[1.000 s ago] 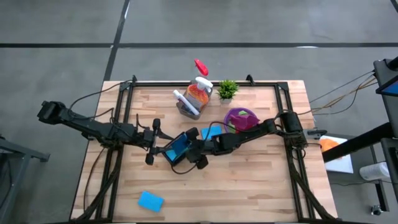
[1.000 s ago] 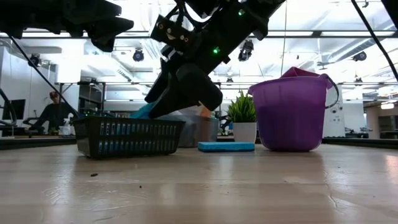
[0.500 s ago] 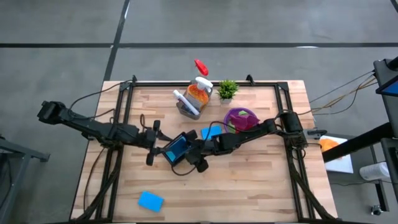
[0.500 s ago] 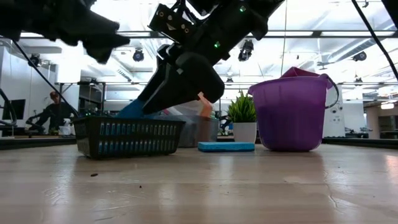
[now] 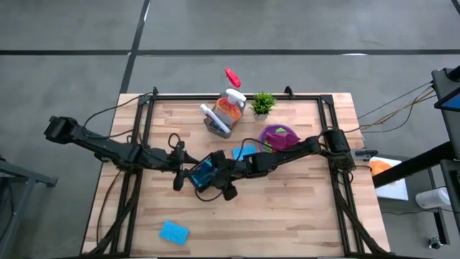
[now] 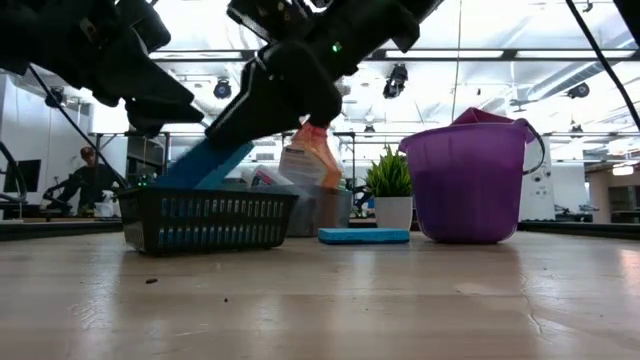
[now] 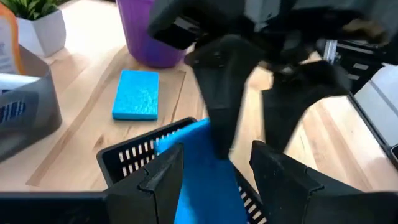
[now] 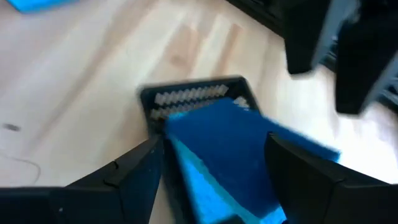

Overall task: Pick & Place Kitchen Items
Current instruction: Put the blue sponge into the black basket

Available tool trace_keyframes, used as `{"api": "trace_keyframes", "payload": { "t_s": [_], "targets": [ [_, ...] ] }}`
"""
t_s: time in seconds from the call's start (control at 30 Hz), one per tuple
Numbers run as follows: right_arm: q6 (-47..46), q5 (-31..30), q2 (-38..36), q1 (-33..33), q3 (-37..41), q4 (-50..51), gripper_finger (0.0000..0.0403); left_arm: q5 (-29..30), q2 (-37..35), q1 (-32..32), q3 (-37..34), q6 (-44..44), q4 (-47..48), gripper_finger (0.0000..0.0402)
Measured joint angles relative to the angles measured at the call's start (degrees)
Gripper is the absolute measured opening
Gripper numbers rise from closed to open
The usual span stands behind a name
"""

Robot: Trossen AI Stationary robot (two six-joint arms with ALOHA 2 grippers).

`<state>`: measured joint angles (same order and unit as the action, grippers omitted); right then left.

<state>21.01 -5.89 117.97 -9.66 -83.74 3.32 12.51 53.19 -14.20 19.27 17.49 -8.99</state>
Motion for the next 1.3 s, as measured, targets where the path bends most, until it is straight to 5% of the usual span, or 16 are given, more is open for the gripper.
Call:
{"api": "trace_keyframes", "payload": {
  "t_s": [0.97,1.3],
  "targets": [
    [-0.89,2.11,-8.09,0.44,0.04,-4.77,0.0272,0.62,-0.22,-0.01,0.0,-1.59,-0.08,0.0191],
    [-4.91,14.58,-6.63,-2.82,4.16,-11.65,0.0272,-0.89,-3.98,-6.93,0.0,-2.65,-0.6,0.0191]
  ]
}}
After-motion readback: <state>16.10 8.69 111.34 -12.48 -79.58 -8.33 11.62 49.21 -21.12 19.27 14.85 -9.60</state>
